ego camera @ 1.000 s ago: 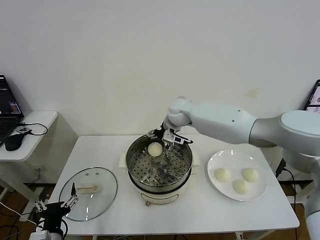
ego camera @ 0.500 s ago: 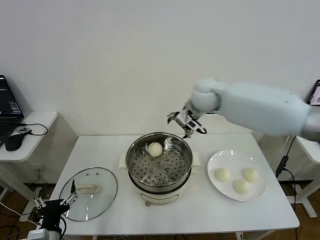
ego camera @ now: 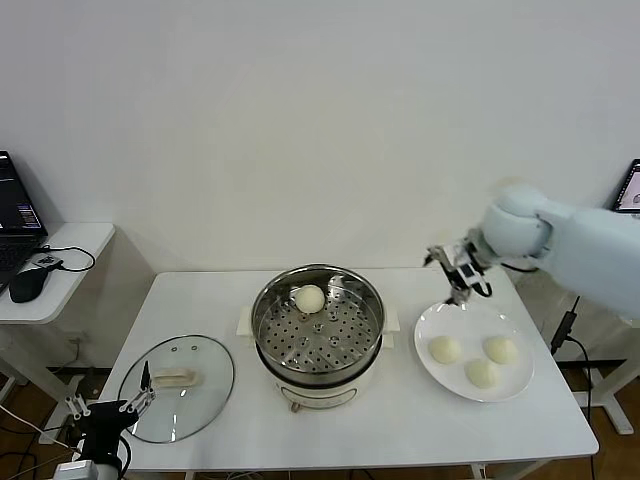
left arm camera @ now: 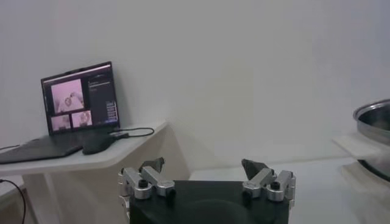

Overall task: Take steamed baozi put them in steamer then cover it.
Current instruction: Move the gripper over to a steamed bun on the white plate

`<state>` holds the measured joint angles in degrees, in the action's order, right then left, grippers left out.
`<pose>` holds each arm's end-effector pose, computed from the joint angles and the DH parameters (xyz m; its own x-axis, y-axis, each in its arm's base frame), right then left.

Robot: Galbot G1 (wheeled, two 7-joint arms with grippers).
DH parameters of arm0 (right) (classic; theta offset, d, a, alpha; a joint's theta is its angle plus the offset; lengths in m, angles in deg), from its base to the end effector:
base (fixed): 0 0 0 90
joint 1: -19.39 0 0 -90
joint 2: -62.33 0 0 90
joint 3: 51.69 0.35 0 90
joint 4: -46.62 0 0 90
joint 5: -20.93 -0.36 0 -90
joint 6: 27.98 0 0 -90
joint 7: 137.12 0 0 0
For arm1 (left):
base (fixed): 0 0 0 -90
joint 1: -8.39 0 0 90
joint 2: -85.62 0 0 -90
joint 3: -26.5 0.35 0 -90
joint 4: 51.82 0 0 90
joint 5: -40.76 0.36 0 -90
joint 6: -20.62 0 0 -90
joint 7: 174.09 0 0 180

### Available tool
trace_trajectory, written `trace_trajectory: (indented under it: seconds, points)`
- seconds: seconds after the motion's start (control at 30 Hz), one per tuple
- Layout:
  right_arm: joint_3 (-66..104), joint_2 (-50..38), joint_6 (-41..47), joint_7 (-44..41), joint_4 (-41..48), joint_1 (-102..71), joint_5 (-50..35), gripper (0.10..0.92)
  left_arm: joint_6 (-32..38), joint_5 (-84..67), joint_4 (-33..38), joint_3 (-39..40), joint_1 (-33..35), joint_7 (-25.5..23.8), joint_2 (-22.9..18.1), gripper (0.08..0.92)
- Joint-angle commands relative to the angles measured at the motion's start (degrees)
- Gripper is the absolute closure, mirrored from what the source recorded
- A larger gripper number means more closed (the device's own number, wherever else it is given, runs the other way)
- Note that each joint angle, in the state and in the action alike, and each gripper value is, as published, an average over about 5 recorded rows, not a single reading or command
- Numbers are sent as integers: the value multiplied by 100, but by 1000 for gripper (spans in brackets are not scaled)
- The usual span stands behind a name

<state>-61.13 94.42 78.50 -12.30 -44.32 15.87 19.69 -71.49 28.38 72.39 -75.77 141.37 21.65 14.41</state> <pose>0.4791 -0.1029 -0.0886 -0.3606 -0.1018 0.9272 -0.8879 -0.2671 -0.3746 0.1315 0.1074 -0.2856 -0.9602 -0.2591 0.1042 -0.2342 0.9503 0.2053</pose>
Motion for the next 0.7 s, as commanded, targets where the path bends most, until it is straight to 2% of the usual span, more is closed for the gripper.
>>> trace_trajectory:
  seconds: [0.03, 0.43, 0.7]
  points:
    - [855, -445, 191, -20, 199, -1415, 442, 203, -2, 6, 12, -47, 30, -3, -13, 177]
    - [1722, 177, -25, 114, 1072, -2653, 871, 203, -7, 71, -46, -105, 81, -28, -20, 177]
    - [2016, 407, -34, 119, 1270, -3068, 986, 218, -9, 99, -62, -109, 95, -36, -37, 177]
